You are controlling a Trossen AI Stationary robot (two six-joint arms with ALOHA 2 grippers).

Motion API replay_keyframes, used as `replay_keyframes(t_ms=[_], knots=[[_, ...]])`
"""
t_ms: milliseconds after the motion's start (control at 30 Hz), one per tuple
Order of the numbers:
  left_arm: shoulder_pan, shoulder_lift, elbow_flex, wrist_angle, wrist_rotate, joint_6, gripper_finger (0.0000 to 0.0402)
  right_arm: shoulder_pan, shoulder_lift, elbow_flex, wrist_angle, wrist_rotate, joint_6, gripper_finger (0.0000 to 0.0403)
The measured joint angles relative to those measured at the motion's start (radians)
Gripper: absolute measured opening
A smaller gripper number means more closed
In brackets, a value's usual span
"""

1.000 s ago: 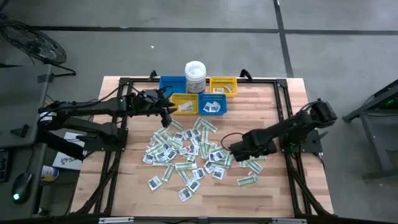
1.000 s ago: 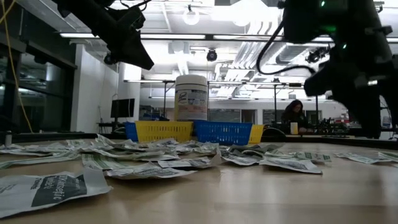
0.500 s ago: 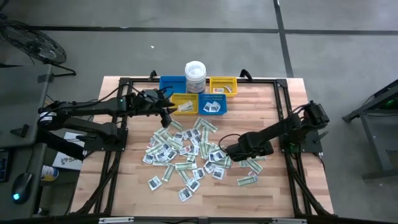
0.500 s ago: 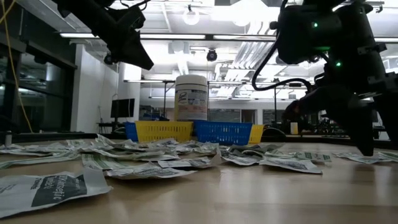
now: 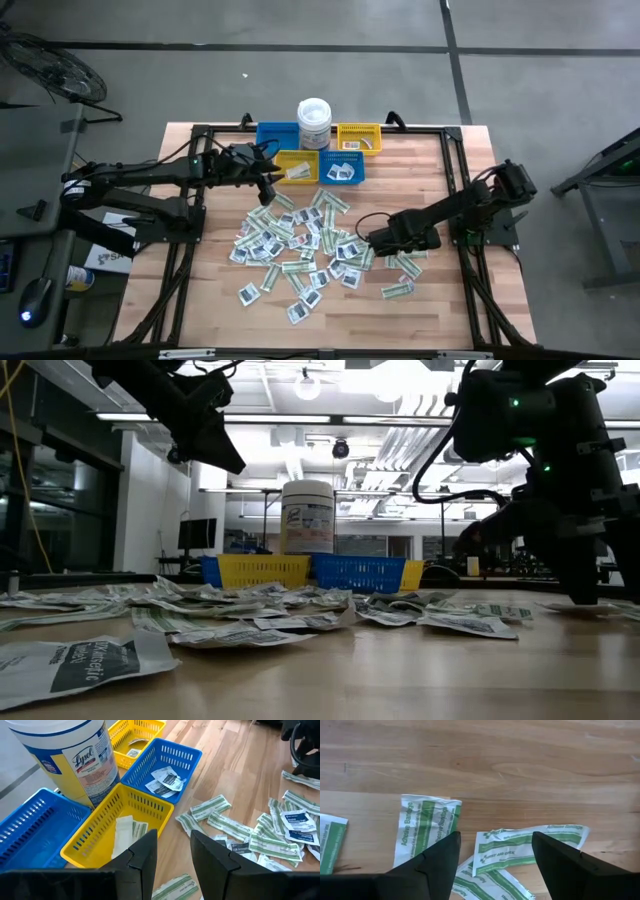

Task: Pick & Place First Aid Supplies
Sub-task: Put the green bandage pad into the left yellow bin

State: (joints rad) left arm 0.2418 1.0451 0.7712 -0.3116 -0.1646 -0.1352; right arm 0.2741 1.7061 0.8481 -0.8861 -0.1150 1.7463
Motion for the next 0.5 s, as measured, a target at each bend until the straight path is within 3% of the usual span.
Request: replay_keyframes(t_ms=[500], knots=[[0.000,0.000,0.000,-0.007,0.000,-0.001,0.0117,0.000,0.000,-0.003,0.037,0.005,0.000,0.0125]])
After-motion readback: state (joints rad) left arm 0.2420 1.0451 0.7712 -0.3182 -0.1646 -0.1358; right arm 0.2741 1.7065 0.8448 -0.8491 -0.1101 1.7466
